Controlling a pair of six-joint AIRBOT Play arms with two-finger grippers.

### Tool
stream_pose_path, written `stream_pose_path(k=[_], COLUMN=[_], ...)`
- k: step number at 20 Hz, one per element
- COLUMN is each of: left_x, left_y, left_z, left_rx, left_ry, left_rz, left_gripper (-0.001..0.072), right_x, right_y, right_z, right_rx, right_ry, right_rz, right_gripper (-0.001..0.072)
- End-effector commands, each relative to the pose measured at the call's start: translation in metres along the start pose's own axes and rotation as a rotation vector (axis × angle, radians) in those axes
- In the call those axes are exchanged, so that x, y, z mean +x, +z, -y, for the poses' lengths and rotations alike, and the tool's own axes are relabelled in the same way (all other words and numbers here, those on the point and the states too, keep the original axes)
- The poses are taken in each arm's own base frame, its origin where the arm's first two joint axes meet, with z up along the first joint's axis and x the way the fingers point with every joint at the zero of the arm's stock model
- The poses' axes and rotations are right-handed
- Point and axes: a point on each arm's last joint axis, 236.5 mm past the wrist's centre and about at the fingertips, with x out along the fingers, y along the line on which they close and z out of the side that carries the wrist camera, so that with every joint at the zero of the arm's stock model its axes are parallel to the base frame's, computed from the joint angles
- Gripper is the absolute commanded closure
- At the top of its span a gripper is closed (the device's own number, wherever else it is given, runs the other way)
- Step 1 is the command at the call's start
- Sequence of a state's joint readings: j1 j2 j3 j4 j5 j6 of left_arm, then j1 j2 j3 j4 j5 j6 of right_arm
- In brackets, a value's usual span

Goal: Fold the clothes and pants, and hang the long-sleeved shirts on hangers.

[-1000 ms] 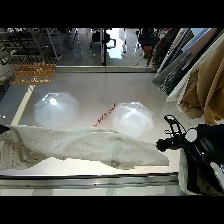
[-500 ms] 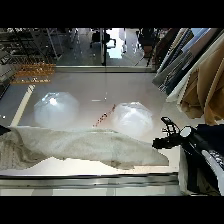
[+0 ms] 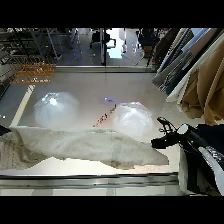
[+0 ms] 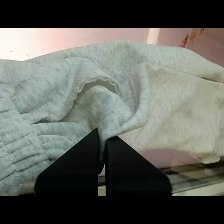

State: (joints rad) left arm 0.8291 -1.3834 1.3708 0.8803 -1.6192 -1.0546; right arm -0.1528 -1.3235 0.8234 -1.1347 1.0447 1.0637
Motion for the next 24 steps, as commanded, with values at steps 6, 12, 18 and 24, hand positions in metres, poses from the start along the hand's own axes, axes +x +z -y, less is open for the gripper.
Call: stream_pose_path(k=[6,12,18,24], left_x=[-0.123,-0.304,-0.387,-0.226], left_y=[0.07,0.072,0.041,0.106], left_z=[0.103,0.235,0.259,0.127], left_rx=[0.151,0.325,0.441,0.225], left_ry=[-0.088,-0.381,-0.433,-0.078], left_rz=[0.416,1.033,1.259,0.781], left_gripper=[0.0695,0.0696,0.0696,0.0695], right_x=[-0.284,-0.502,-0.568,-0.412], right_y=[0.115,0.031,-0.014,0.08], right_z=[-0.019,-0.088,-0.108,-0.057], right_rx=[-0.177,-0.252,-0.249,-0.121], right_ry=[-0.422,-0.706,-0.853,-0.447], right_rz=[0.649,1.177,1.37,0.924], right_gripper=[0.0687,0.0687,0.0686,0.0686])
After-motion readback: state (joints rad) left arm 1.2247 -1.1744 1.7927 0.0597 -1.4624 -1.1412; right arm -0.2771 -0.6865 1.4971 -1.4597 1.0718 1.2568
